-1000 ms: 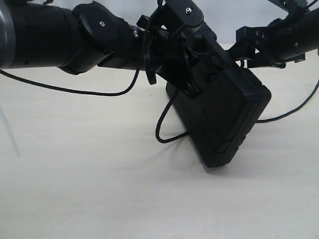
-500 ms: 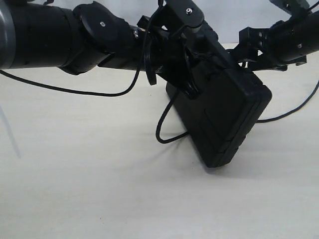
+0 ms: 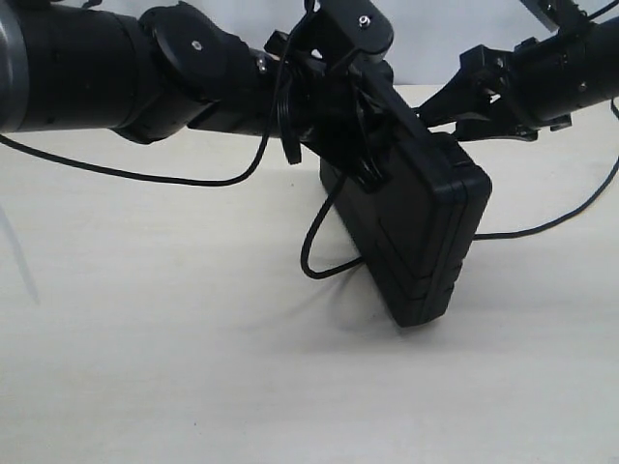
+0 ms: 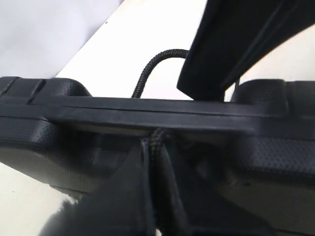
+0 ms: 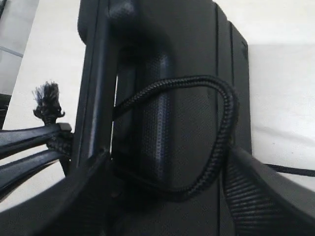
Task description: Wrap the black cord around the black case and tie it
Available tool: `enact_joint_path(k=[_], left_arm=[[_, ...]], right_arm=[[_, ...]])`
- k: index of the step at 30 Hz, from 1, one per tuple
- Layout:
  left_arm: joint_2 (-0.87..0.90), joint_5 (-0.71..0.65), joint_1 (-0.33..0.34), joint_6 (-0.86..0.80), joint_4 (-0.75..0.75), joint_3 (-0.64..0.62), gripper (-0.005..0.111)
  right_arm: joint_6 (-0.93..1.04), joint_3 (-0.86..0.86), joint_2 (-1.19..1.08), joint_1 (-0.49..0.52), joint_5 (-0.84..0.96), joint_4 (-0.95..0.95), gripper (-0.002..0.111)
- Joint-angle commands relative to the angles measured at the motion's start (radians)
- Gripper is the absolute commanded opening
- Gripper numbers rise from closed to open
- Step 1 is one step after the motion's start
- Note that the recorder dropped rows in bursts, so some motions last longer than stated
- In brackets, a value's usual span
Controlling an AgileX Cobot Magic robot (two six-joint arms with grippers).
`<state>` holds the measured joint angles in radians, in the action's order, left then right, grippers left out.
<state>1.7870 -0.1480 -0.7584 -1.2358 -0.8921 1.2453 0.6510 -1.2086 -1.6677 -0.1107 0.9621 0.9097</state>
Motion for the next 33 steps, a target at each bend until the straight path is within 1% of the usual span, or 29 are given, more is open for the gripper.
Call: enact_joint_path(k=[1,3,5,7,10,12,16,18,20,21,27,28,33], left_arm=[[0.0,-0.098,0.016,-0.004,0.02,0.002,0.0],[0.0,-0.131,0.043,0.01,0.02,0.002,0.0],[0.0,-0.135,0.059,0.013,0.018,0.002,0.0],[0.0,-0.133,0.061,0.013,0.02,0.002,0.0],[0.0,-0.135,0.061,0.011,0.02,0.002,0.0],[0.0,-0.138,0.061,0.011,0.02,0.002,0.0],[0.0,-0.151,0.061,0.011,0.02,0.002,0.0],[0.0,-0.151,0.061,0.011,0.02,0.002,0.0],[0.0,-0.154,0.061,0.011,0.02,0.002,0.0],[0.0,-0.154,0.061,0.011,0.02,0.002,0.0],[0.0,-0.154,0.061,0.011,0.02,0.002,0.0],[0.0,-0.154,0.061,0.011,0.02,0.002,0.0],[0.0,-0.158,0.061,0.011,0.02,0.002,0.0]], right_arm=[[0.015,-0.001,0.007,0.003,0.055,0.009,0.061],[0.017,-0.001,0.007,0.003,0.062,0.016,0.061],[0.017,-0.001,0.007,0.003,0.064,0.016,0.061],[0.023,-0.001,0.007,-0.009,0.064,0.016,0.061],[0.023,-0.001,0.007,-0.072,0.039,0.0,0.061],[0.014,-0.001,0.007,-0.09,0.011,-0.02,0.061],[0.005,-0.001,0.007,-0.088,0.003,-0.025,0.06],[-0.003,-0.001,0.007,-0.087,0.003,-0.037,0.058],[-0.004,-0.001,0.007,-0.087,0.003,-0.04,0.052],[-0.005,-0.001,0.007,-0.087,0.001,-0.04,0.046],[-0.01,-0.001,0.007,-0.087,-0.018,-0.04,0.006],[-0.015,-0.001,0.007,-0.087,-0.02,-0.04,0.004],[-0.015,-0.001,0.01,-0.087,-0.022,-0.04,0.004]])
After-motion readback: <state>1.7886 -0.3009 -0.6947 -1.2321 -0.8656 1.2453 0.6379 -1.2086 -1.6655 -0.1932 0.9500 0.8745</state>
